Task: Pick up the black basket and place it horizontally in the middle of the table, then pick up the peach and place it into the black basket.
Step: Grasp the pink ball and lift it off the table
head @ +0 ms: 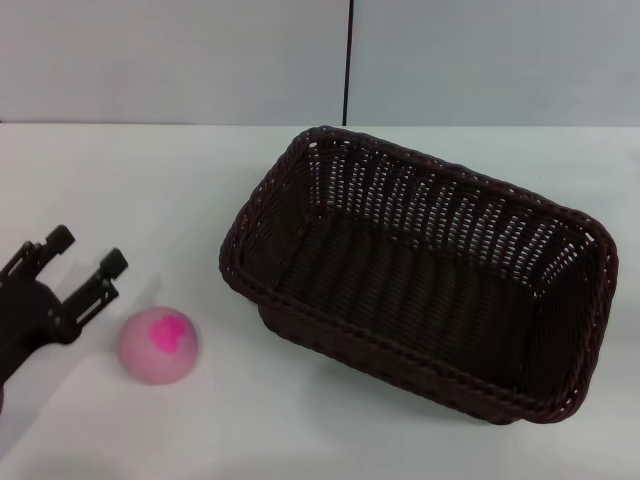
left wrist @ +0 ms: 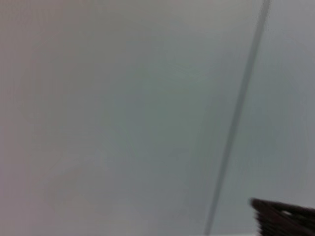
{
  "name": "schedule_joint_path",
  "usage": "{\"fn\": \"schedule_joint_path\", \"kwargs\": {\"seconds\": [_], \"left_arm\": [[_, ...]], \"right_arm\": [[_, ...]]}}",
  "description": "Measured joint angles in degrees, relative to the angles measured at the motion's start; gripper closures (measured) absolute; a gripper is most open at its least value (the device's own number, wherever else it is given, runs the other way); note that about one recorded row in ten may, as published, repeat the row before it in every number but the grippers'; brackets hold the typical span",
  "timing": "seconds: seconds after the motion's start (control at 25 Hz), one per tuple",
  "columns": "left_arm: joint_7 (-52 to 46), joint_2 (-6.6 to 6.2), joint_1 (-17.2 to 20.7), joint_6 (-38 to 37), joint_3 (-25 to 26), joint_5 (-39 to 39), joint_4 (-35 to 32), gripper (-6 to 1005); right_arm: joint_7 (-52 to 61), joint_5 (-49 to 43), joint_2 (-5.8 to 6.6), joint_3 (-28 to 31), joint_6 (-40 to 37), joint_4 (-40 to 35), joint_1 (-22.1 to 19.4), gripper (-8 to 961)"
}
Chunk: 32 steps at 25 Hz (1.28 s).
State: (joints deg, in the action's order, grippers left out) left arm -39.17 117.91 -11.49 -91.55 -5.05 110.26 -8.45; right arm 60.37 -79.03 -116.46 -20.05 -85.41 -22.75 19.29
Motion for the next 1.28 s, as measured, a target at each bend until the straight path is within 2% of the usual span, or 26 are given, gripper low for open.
{"fn": "schedule_joint_path", "kwargs": {"seconds": [0.16,0.2,0.36,0.52,0.6,1.04,1.2,1.28], "left_arm": [[-1.9,-0.13,2.1,-3.2,-4.4,0.0,-3.2,214],[-1.9,-0.13,2.1,-3.2,-4.4,0.0,-3.2,215],[-3.0,-0.21,3.3,-4.5,-9.5,0.0,-4.0,220],[-3.0,-0.21,3.3,-4.5,-9.5,0.0,-4.0,225],[-2.4,0.01,3.3,-0.7,-14.2,0.0,-3.6,228],[-2.3,0.04,1.8,2.7,-15.1,1.9,-4.0,241],[-1.6,0.04,1.4,2.7,-15.1,2.0,-4.1,478],[-1.5,0.04,1.2,2.7,-15.1,2.1,-4.1,531]], "right_arm": [[-0.4,0.0,0.15,0.0,1.7,1.7,-0.1,319],[-0.4,0.0,0.01,0.0,3.0,1.9,0.0,319],[-0.4,0.0,-0.22,-0.1,4.3,2.3,0.5,320],[-0.6,0.1,-0.25,-0.4,5.9,3.5,1.5,320],[-1.0,0.0,-0.3,-0.7,7.0,4.1,2.2,321],[-1.3,0.0,-0.34,-0.9,7.7,5.0,2.8,322],[-1.3,0.0,-0.34,-0.9,8.6,5.6,2.7,322],[-1.4,0.0,-0.34,-0.9,8.6,5.7,2.7,322]]}}
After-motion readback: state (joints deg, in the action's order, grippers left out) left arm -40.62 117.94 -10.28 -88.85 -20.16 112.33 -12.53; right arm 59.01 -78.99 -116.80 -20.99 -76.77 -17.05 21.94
